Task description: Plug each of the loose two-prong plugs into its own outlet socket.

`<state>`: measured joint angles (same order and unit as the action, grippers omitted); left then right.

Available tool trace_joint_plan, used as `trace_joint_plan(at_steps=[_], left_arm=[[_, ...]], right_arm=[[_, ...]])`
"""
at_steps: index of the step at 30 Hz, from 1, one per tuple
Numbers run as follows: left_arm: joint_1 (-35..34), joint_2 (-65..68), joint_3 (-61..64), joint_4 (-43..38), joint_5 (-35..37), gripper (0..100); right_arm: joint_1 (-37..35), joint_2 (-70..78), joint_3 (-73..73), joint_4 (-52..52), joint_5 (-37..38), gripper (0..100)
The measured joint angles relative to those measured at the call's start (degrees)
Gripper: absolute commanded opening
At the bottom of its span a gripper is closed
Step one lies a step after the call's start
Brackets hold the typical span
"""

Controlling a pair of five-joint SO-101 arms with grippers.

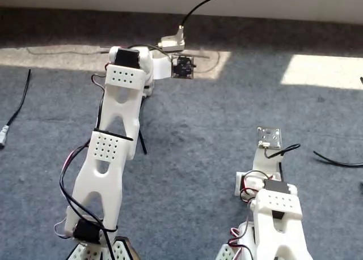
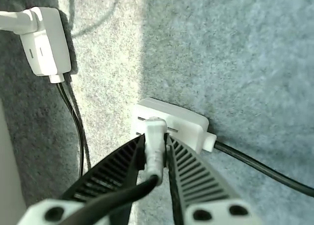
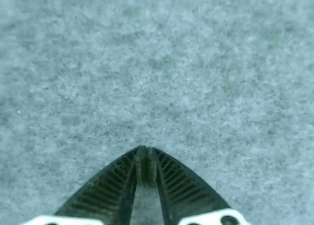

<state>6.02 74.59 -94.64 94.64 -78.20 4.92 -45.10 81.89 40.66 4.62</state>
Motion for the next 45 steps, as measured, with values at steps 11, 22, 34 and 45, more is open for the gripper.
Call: trace_joint_plan(at_steps=[11,22,34,45], left_arm=[[-0.62,0.18,0.18,-4.40,-1.23,0],[-2.02,0.18,0.18,-4.40,-1.23,0],[-6.68,-1.32,0.35,-4.75,25.32,0],[-8.09,-10.55,0.35,-4.66,54.07,0]], right_arm=[[0.00,0.00,0.00,0.00,0.00,1.9],[0.00,0.00,0.00,0.00,0.00,1.9],[-0.18,0.00,0.00,0.00,0.00,1.9],[-0.18,0.00,0.00,0.00,0.00,1.9]])
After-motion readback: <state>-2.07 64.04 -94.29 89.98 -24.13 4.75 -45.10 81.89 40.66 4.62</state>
